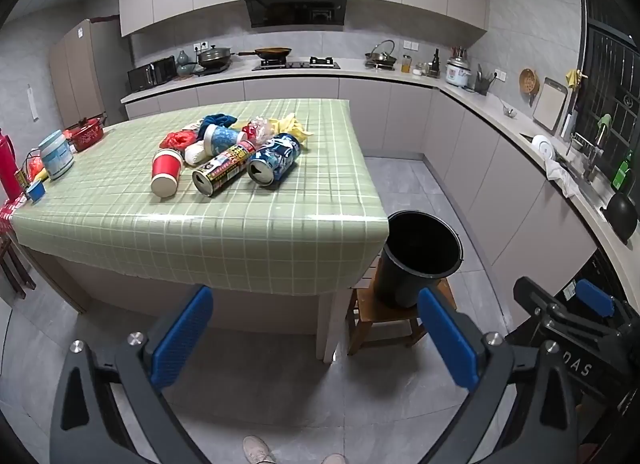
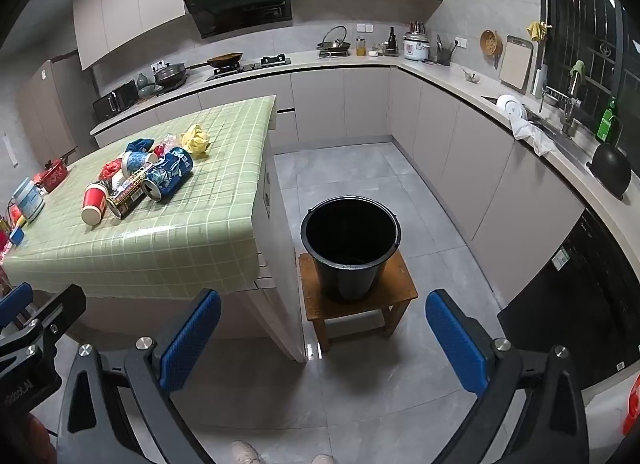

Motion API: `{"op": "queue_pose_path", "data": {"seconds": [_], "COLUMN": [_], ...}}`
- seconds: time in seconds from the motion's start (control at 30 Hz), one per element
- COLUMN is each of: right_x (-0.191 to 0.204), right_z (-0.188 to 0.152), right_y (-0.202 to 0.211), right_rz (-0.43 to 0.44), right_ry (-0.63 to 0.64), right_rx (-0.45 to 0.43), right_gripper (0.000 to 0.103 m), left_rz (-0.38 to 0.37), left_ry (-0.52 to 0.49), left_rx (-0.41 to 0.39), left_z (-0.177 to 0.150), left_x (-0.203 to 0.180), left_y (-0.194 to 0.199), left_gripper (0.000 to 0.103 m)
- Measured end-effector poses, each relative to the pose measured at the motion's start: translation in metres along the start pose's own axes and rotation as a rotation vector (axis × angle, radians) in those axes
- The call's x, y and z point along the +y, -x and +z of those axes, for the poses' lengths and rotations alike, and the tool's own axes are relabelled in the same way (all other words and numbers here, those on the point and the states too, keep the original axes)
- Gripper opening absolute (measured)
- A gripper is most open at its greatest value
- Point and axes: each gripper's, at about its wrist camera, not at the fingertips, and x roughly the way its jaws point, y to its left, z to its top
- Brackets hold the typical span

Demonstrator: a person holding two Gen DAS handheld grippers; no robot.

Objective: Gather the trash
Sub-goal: 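Approach the trash-covered table with both tools open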

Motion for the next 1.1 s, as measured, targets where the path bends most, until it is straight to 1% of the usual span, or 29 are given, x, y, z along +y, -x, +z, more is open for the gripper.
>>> {"op": "queue_pose_path", "data": {"seconds": [0.67, 0.7, 0.93, 1.1], "right_x": [0.0002, 0.0008, 0.002, 0.0025], "right_z": [0.0006, 0.0006, 0.0013, 0.0023], "right_y": [-0.0003, 0.0, -0.0007, -0.0014], "right_rz": [0.0, 0.001, 0.006, 0.007], "right_ry": [-0.002, -0.001, 0.004, -0.001], "right_rx": [-0.007, -0.007, -0.007, -0.009], "right_gripper": [0.103, 0.103, 0.103, 0.103], "left_rz": [0.003, 0.003, 0.006, 0.012], "left_ry": [0.002, 0.003, 0.006, 0.01], "left_rx": [-0.001, -0.002, -0.006, 0.004], "left_z": [0.0003, 0.0024, 0.0025, 0.0011], "left_x": [0.0012, 0.0056, 0.0001, 0.006], "left_y": [0.0005, -0.0067, -0.0001, -0.0028], "left_gripper": [0.103, 0.103, 0.103, 0.103]}}
